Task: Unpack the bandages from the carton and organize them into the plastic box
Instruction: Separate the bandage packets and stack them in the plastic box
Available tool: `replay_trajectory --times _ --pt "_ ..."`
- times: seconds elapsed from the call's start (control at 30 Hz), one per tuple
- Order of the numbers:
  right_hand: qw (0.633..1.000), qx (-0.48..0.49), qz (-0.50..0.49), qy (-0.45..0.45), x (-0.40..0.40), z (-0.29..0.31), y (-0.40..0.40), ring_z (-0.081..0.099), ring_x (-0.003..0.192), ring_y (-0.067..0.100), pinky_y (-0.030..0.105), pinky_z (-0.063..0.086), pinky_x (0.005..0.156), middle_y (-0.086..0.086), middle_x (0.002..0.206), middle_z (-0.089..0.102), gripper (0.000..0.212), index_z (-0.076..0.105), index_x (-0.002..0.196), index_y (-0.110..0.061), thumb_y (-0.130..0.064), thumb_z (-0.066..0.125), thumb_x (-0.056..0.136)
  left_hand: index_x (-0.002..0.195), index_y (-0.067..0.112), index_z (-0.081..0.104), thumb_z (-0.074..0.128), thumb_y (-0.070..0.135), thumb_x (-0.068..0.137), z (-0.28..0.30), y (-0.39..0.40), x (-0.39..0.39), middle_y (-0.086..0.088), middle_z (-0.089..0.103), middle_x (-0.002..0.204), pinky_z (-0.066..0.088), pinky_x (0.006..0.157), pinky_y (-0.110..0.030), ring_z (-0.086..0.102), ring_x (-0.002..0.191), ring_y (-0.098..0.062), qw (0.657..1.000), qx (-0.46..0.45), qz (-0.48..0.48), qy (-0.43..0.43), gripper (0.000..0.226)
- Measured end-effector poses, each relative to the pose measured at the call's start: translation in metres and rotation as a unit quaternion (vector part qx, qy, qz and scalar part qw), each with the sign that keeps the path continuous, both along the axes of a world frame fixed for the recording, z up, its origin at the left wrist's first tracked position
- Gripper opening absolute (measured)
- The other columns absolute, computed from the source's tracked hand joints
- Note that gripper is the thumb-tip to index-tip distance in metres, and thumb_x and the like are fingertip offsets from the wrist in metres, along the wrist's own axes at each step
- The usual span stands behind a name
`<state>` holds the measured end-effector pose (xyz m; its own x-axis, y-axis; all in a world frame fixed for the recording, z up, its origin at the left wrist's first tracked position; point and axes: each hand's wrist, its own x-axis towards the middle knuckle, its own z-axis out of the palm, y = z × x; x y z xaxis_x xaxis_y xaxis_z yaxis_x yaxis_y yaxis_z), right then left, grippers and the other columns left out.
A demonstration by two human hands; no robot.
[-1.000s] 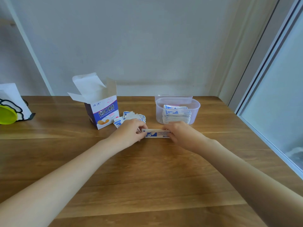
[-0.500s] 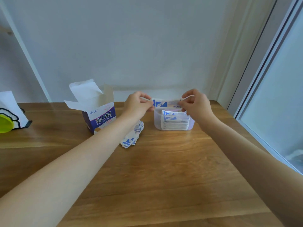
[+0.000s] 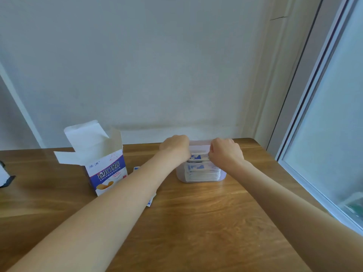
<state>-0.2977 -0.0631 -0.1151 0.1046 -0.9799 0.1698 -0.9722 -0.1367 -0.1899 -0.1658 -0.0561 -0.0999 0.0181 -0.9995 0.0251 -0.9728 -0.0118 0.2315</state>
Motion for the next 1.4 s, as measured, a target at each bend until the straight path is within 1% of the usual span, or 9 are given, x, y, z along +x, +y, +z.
replay_trajectory --times 0.23,0.5,0.7,0.77,0.87,1.07,1.17,1.27,1.4 --pt "0.996 0.001 0.006 0.091 0.005 0.005 0.005 0.046 0.088 0.028 0.031 0.033 0.078 0.008 0.087 0.051 0.034 0.024 0.059 -0.015 -0.005 0.042 0.087 0.106 0.012 0.059 0.05 0.013 0.088 -0.003 -0.001 -0.004 -0.004 0.056 0.092 0.039 0.065 -0.028 0.051 0.083 -0.022 0.997 0.016 -0.021 -0.069 0.021" --pt "0.991 -0.085 0.049 0.091 0.008 0.021 0.019 0.055 0.094 0.032 0.031 0.03 0.073 0.015 0.098 0.064 0.014 0.052 0.081 -0.007 -0.007 0.04 0.089 0.095 0.015 0.064 0.046 0.018 0.089 0.009 0.01 0.013 -0.005 0.067 0.098 0.04 0.068 -0.028 0.06 0.093 -0.028 0.994 -0.103 -0.031 0.006 0.019" --pt "0.955 -0.052 0.289 -0.03 0.053 0.01 0.053 0.052 0.076 0.031 0.037 0.045 0.069 0.014 0.079 0.062 0.022 0.06 0.091 -0.003 -0.014 0.041 0.093 0.079 0.023 0.063 0.047 0.016 0.086 -0.002 0.059 0.071 0.002 0.069 0.086 0.049 0.069 -0.031 0.064 0.082 -0.019 0.995 -0.097 -0.014 0.028 0.019" --pt "0.944 0.029 0.33 -0.001 0.073 -0.01 0.06 0.056 0.097 0.03 0.039 0.046 0.083 0.011 0.102 0.064 0.026 0.059 0.112 -0.009 -0.014 0.04 0.094 0.091 0.027 0.064 0.045 0.013 0.089 -0.013 0.072 0.09 0.0 0.068 0.1 0.051 0.076 -0.032 0.063 0.086 -0.018 0.999 -0.031 -0.011 0.011 0.024" --pt "0.944 0.115 0.306 0.037 0.095 -0.035 0.064 0.027 0.134 0.034 0.047 0.029 0.107 0.006 0.151 0.025 0.051 0.023 0.145 -0.029 -0.027 0.039 0.097 0.126 0.022 0.053 0.042 0.013 0.092 -0.031 0.085 0.111 -0.004 0.062 0.117 0.048 0.08 -0.032 0.059 0.101 -0.021 0.998 0.051 -0.03 -0.023 0.036" --pt "0.945 0.093 0.313 0.019 0.097 -0.058 0.077 0.025 0.135 0.025 0.041 0.024 0.11 -0.002 0.147 0.032 0.041 0.04 0.134 -0.029 -0.039 0.042 0.095 0.144 0.019 0.031 0.056 0.027 0.09 -0.046 0.104 0.132 0.004 0.035 0.148 0.03 0.108 -0.025 0.034 0.135 -0.013 0.992 0.098 -0.081 -0.005 0.06" --pt "0.947 0.053 0.317 -0.01 0.08 -0.058 0.08 0.041 0.12 0.022 0.033 0.036 0.101 0.001 0.133 0.046 0.03 0.052 0.121 -0.018 -0.029 0.048 0.094 0.131 0.029 0.044 0.058 0.033 0.088 -0.049 0.109 0.126 0.006 0.045 0.136 0.042 0.092 -0.028 0.044 0.122 -0.012 0.994 0.064 -0.09 -0.013 0.045" --pt "0.953 0.062 0.279 -0.104 0.062 -0.055 0.081 0.049 0.105 0.018 0.025 0.042 0.089 0.001 0.113 0.052 0.02 0.058 0.108 -0.014 -0.02 0.057 0.089 0.125 0.03 0.048 0.057 0.034 0.089 -0.049 0.112 0.114 0.01 0.046 0.13 0.025 0.06 -0.01 0.047 0.105 -0.005 0.995 0.04 -0.089 -0.007 0.037" --pt "0.947 0.131 0.198 -0.217 0.049 -0.043 0.078 0.056 0.092 0.015 0.015 0.046 0.066 0.0 0.099 0.055 0.031 0.05 0.112 -0.016 -0.009 0.062 0.084 0.101 0.032 0.059 0.061 0.033 0.086 -0.049 0.109 0.103 0.013 0.058 0.106 0.032 0.06 -0.014 0.048 0.076 -0.002 0.993 0.02 -0.083 0.087 0.015"
